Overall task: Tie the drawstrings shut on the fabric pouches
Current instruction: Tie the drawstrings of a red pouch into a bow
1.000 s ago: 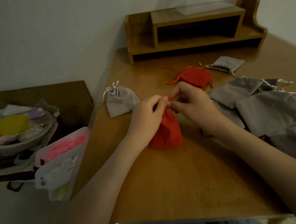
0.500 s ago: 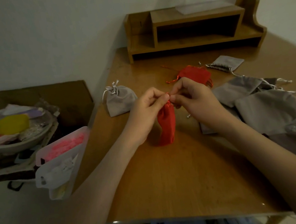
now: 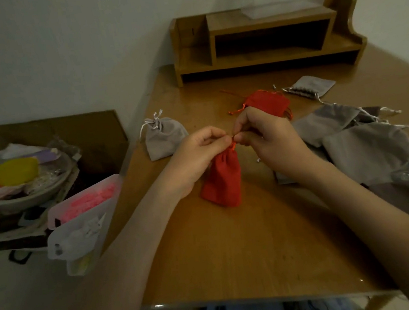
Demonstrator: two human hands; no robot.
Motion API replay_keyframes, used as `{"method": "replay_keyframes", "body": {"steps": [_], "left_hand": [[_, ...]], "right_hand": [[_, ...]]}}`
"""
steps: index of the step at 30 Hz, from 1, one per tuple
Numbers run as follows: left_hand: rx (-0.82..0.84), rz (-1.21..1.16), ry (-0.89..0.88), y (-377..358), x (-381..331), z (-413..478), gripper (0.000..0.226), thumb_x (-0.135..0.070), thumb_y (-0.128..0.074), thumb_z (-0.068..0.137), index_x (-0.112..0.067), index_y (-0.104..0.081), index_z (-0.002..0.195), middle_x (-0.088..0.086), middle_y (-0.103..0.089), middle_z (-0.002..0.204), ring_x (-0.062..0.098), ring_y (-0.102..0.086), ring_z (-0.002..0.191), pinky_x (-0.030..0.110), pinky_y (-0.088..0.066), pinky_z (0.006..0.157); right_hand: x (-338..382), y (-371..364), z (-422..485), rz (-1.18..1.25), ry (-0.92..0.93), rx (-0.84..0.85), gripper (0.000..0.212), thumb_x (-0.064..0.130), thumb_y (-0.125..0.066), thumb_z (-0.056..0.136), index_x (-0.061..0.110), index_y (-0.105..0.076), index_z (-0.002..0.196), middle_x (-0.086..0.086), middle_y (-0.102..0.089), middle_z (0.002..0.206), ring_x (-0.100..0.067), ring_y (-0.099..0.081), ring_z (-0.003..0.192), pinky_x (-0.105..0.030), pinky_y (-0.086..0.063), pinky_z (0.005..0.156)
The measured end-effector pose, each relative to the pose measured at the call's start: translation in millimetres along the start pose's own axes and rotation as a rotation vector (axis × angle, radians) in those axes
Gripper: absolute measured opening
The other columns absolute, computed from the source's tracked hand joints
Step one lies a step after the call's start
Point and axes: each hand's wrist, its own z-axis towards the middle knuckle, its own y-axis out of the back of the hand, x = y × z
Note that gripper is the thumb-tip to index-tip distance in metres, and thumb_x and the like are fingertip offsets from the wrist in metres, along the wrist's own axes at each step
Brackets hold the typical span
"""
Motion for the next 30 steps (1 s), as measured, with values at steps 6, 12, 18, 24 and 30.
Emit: {"method": "replay_keyframes", "body": {"steps": [6,12,18,24,30], "left_hand": [[0.037,-0.040,0.023,0.9,-0.3,-0.2,0.013,-0.008,-0.059,0.091,-0.016,-0.062,0.083,-0.009,-0.066,0.067,0.001,-0.060,0.065,0.013,-0.045,0.065],[0.077,-0.088,0.079,-2.1,-0.7,-1.4,0.015,-0.005,-0.055,0.093,-0.012,-0.066,0.101,-0.003,-0.069,0.083,0.000,-0.064,0.074,0.011,-0.049,0.069],[-0.039,-0.047,0.017,-4.5,1.2,0.4,0.012,-0.006,-0.058,0.092,-0.014,-0.067,0.088,-0.004,-0.067,0.075,0.000,-0.062,0.069,0.012,-0.047,0.067],[-0.185,0.125,-0.124,-3.0,10.8,2.8,0.008,-0.025,-0.065,0.089,-0.028,-0.070,0.084,0.001,-0.070,0.084,0.011,-0.063,0.074,0.031,-0.048,0.071],[-0.243,0.267,-0.303,-4.5,8.3,-0.7,0.006,-0.023,-0.064,0.091,-0.027,-0.064,0.086,-0.008,-0.066,0.080,0.006,-0.062,0.078,0.022,-0.046,0.071]], "right_hand": [[-0.4,0.0,1.0,-0.054,0.105,-0.006,0.007,0.006,-0.059,0.085,0.000,-0.059,0.089,0.001,-0.060,0.082,-0.008,-0.056,0.079,-0.017,-0.042,0.068],[-3.6,2.2,-0.1,-0.277,0.280,0.026,0.014,0.012,-0.049,0.090,0.002,-0.060,0.089,-0.010,-0.055,0.082,-0.018,-0.053,0.077,-0.016,-0.039,0.068],[1.3,-0.4,0.7,-0.210,0.138,0.006,0.021,0.006,-0.060,0.090,0.004,-0.051,0.109,-0.006,-0.059,0.086,-0.018,-0.057,0.081,-0.022,-0.044,0.066],[6.4,-11.1,1.4,0.105,-0.294,0.035,0.007,0.010,-0.062,0.091,0.009,-0.057,0.095,0.005,-0.060,0.070,-0.001,-0.055,0.061,-0.022,-0.044,0.062],[15.2,-4.7,-1.0,0.490,-0.453,0.121,0.009,0.011,-0.060,0.091,0.007,-0.065,0.084,-0.004,-0.059,0.071,-0.002,-0.052,0.058,-0.015,-0.042,0.055]]}}
